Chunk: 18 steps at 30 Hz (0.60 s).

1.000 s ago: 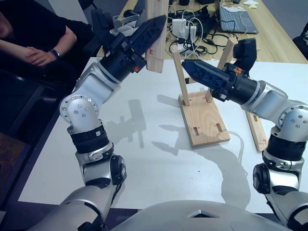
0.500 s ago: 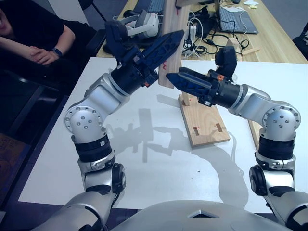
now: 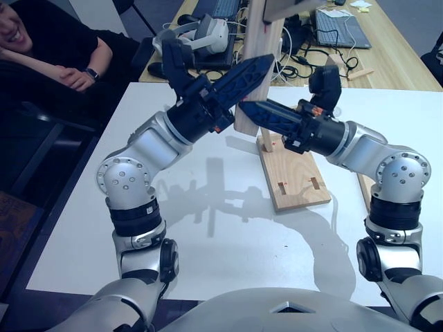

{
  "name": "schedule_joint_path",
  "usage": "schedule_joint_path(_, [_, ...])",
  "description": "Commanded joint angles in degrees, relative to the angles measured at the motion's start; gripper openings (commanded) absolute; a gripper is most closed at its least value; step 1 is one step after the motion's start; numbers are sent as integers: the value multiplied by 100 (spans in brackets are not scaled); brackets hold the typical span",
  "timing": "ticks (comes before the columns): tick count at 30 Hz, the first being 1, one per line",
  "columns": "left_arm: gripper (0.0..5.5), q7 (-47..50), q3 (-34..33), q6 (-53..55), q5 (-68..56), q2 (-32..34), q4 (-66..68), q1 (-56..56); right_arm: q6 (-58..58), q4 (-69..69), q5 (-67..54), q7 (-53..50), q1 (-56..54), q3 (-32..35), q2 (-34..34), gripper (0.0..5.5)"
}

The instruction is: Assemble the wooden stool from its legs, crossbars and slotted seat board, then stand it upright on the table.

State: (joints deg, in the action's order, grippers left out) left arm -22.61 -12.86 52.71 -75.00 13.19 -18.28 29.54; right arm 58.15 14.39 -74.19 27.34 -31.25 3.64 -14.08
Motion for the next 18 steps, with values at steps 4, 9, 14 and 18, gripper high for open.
schedule_joint_path(4, [103, 179, 80, -72, -129, 111, -69, 93, -48, 119, 21, -55, 84, -23, -8, 113])
schedule_joint_path(9, [132, 192, 168, -237, 126, 142, -121, 114, -192, 137, 88, -1, 86, -20, 15, 113])
schedule_joint_path(14, [213, 104, 223, -265, 190, 257, -97, 133, -284, 162, 149, 54, 84, -46, 33, 101])
schedule_joint_path(18, [269, -359, 263, 80, 92, 778, 65, 110, -331, 188, 220, 67, 95, -57, 55, 101])
